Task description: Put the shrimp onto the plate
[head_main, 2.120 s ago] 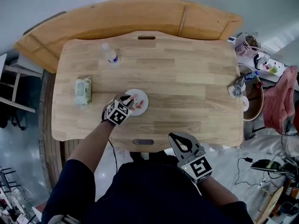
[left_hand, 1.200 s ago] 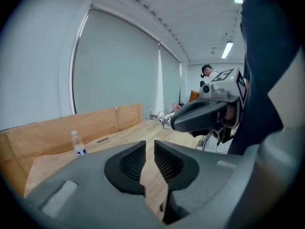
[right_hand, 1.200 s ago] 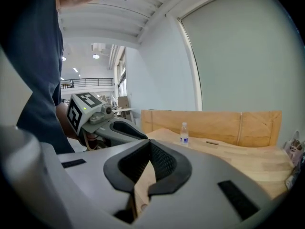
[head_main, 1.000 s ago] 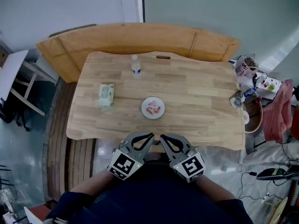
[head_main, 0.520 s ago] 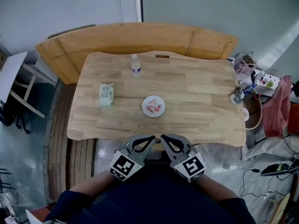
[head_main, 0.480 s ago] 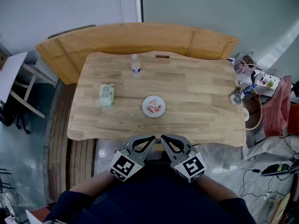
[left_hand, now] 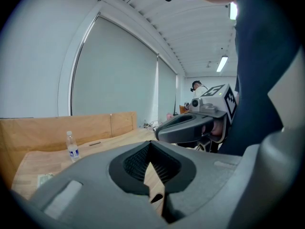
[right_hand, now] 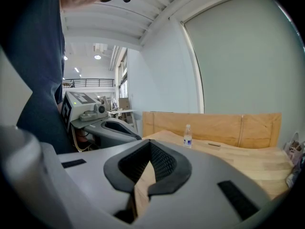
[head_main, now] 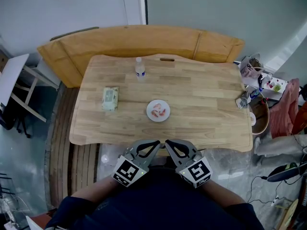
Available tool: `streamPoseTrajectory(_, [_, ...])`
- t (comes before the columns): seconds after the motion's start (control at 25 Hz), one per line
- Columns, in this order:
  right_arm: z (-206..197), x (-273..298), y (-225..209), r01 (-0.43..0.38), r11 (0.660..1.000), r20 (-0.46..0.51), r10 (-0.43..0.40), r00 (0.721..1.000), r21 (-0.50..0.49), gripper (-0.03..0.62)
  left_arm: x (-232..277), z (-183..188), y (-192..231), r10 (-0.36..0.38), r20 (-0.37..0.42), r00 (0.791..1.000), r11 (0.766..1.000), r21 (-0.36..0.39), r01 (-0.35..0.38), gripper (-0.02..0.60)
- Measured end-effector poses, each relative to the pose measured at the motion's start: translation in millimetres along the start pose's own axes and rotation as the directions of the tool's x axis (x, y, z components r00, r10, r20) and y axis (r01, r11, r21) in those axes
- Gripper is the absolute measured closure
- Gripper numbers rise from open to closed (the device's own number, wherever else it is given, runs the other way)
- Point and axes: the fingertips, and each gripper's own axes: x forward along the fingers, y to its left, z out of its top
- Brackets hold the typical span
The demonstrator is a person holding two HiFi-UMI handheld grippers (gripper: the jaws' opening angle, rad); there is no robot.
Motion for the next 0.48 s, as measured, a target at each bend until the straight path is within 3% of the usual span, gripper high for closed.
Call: streamPoseTrajectory(0.48, [-0.6,-5.1,1.5,-0.006,1.0,-0.005,0.006,1.0,0.003,0.585,-3.0,0.8,-3.6,0.004,-0.003,1.0,1.0,-0.003,-0.004,0.575])
